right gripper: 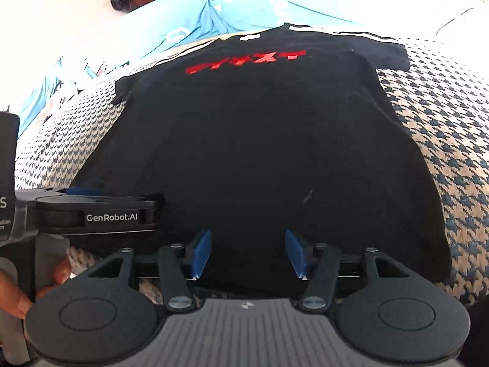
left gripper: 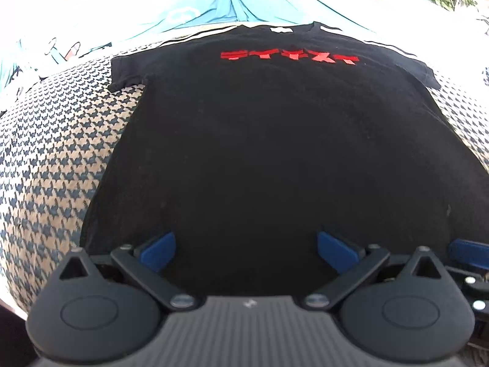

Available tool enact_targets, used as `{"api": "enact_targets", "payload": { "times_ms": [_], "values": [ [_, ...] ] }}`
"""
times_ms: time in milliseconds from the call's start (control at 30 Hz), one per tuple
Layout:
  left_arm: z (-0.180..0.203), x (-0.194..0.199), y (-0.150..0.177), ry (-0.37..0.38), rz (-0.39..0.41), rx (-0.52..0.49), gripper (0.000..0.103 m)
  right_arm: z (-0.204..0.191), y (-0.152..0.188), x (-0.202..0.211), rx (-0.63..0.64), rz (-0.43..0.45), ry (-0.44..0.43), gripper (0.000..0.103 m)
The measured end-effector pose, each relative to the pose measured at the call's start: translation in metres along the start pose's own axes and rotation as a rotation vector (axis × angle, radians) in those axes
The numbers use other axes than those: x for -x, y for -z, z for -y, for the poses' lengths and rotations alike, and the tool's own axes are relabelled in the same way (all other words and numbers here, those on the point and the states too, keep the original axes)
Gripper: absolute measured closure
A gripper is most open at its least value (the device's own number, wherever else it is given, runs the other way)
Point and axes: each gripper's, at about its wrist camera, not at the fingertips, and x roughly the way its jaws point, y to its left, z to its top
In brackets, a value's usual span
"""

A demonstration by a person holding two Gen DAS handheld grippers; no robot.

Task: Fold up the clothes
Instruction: 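Lower the right gripper onto the striped sleeve's edge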

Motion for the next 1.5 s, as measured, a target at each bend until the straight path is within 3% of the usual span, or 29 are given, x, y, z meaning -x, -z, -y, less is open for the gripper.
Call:
{"api": "enact_targets", "payload": {
  "times_ms": [200, 333, 533, 767, 1133, 1367, 1500],
  "values": [
    [-0.003, 0.004, -0.009, 0.012, 0.001, 0.011, 0.000, 0.007, -0.012, 0.003, -0.011, -0.004, -0.049, 0.048],
    [-0.005, 0.000, -0.028, -0.003, 0.017, 0.011, 0.000, 0.005, -0.025, 0.000, 0.051, 0.042, 0.003, 0.048],
    [-0.011, -0.014, -0.060, -0.011, 0.016, 0.014, 0.000, 0.012, -0.051, -0.012, 0.035, 0.064, 0.020, 0.047],
    [-0.016, -0.041, -0.071, -0.040, -0.049, 0.004, 0.000, 0.033, -0.072, -0.036, -0.029, -0.033, 0.052, 0.044],
    [-0.040, -0.051, -0.083, -0.013, -0.114, 0.008, 0.000, 0.052, -0.081, -0.037, -0.024, -0.079, 0.026, 0.043],
    [-0.044, -0.049, -0.097, -0.110, -0.060, -0.032, 0.000, 0.076, -0.095, -0.031, -0.129, -0.049, 0.044, 0.043],
    [-0.045, -0.045, -0.112, -0.096, -0.005, -0.050, 0.000, 0.089, -0.107, -0.033, -0.168, -0.019, 0.077, 0.043]
  ]
}}
